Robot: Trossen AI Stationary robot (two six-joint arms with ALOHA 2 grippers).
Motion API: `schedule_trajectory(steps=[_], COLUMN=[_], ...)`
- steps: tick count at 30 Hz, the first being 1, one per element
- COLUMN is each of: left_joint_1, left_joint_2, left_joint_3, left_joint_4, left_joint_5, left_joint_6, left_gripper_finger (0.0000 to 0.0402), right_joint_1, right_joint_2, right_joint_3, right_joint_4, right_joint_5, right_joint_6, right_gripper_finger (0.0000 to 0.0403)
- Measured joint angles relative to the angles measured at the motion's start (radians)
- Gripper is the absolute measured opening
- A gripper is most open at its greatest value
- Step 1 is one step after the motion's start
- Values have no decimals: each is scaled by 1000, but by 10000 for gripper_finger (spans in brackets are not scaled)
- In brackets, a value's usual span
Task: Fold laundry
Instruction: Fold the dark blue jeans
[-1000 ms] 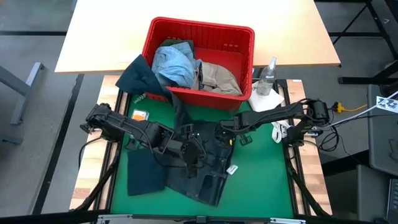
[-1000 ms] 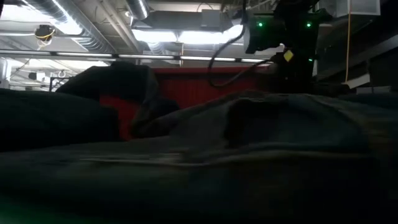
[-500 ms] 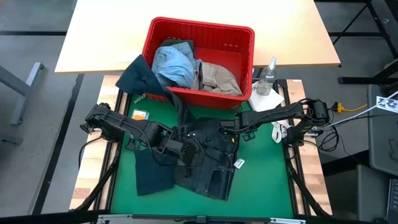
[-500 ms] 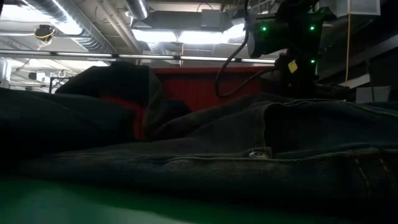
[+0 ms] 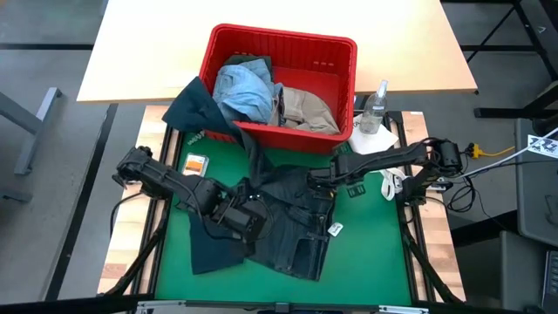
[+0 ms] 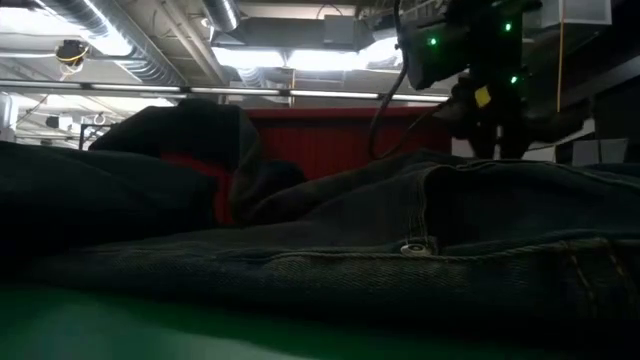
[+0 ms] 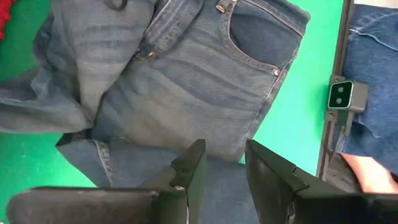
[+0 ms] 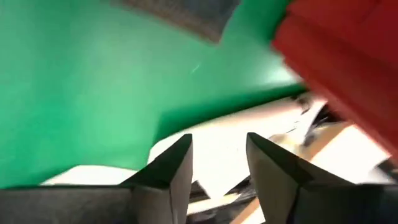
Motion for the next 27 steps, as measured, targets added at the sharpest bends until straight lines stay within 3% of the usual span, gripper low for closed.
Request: schedule_trajectory(steps=[4,11,17,21,23,27], left_joint_1=[-16,-63,-114,-138,-146,-147], left_joint_2=[0,0,0,0,0,0], left_joint_3=[0,0,0,0,0,0], left_joint_4=[0,-18,-65,-65,-65,-64], left_joint_5=[-1,-28,-104,-137,-153,-159], left_joint_6=[-47,-202,-376,-413,-412,-412], left_gripper_finger=[96,88,88,88,88,88], right_joint_1=[16,129,207,216,209,157], right_joint_2=[0,0,0,0,0,0], right_joint_3=[41,57,58,58,58,30], right_joint_4=[-56,-6,200,274,288,447], right_joint_5=[-76,-83,56,140,117,-28], right_joint_6=[30,24,-10,-40,-67,-134], right_gripper_finger=[138,136,136,136,136,136])
